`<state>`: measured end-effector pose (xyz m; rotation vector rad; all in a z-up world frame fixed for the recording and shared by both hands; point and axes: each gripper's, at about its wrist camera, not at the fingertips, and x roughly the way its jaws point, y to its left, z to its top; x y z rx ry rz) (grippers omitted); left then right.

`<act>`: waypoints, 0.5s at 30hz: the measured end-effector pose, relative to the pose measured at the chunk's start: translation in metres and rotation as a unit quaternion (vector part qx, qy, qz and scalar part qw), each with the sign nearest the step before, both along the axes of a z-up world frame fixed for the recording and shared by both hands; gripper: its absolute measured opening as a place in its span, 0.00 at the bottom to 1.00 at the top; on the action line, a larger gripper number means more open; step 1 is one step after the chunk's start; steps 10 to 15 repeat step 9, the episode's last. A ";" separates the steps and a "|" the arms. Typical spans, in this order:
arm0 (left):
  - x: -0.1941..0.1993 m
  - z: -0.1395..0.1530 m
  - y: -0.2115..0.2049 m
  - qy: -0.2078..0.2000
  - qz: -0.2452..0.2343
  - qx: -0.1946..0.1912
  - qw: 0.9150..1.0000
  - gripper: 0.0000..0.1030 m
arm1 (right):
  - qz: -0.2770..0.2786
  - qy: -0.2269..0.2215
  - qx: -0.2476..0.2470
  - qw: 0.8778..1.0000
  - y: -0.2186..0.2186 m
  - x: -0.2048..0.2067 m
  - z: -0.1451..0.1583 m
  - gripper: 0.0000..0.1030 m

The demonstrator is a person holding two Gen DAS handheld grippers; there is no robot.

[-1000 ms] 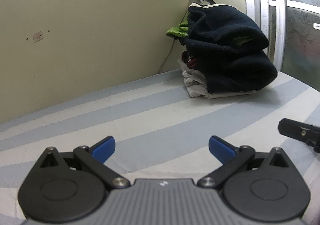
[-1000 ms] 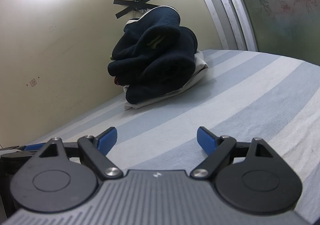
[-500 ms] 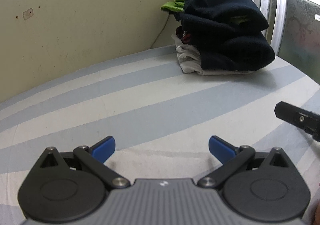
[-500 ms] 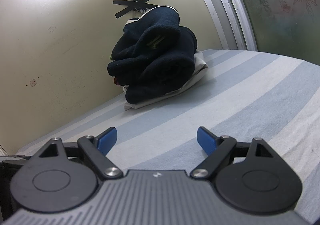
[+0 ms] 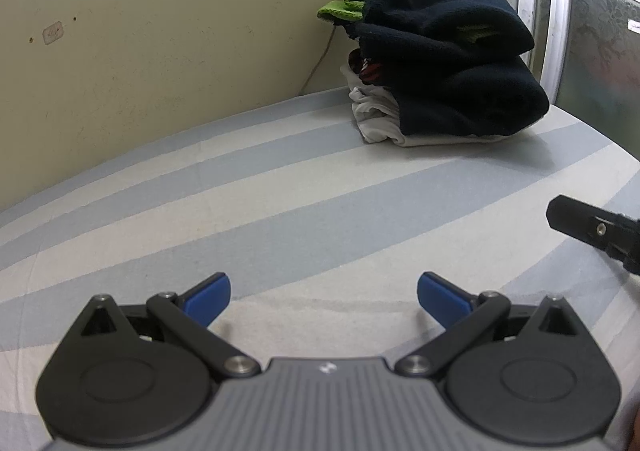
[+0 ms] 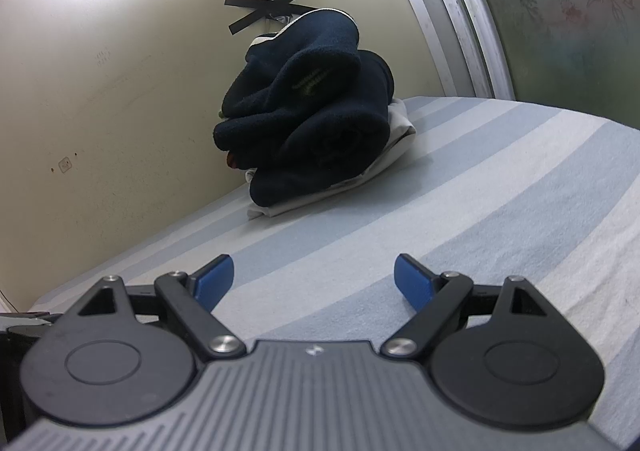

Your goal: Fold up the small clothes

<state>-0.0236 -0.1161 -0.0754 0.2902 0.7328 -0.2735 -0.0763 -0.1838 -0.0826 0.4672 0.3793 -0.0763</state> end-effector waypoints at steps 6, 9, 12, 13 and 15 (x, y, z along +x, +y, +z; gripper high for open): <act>-0.004 0.001 -0.004 -0.015 -0.010 0.006 1.000 1.00 | 0.000 0.000 0.000 1.000 0.000 0.000 0.000 0.87; -0.005 0.001 -0.006 -0.015 -0.017 0.006 1.000 1.00 | -0.001 0.000 0.000 1.000 0.000 0.000 0.000 0.87; -0.005 0.001 -0.006 -0.015 -0.017 0.006 1.000 1.00 | -0.001 0.000 0.000 1.000 0.000 0.000 0.000 0.87; -0.005 0.001 -0.006 -0.015 -0.017 0.006 1.000 1.00 | -0.001 0.000 0.000 1.000 0.000 0.000 0.000 0.87; -0.005 0.001 -0.006 -0.015 -0.017 0.006 1.000 1.00 | -0.001 0.000 0.000 1.000 0.000 0.000 0.000 0.87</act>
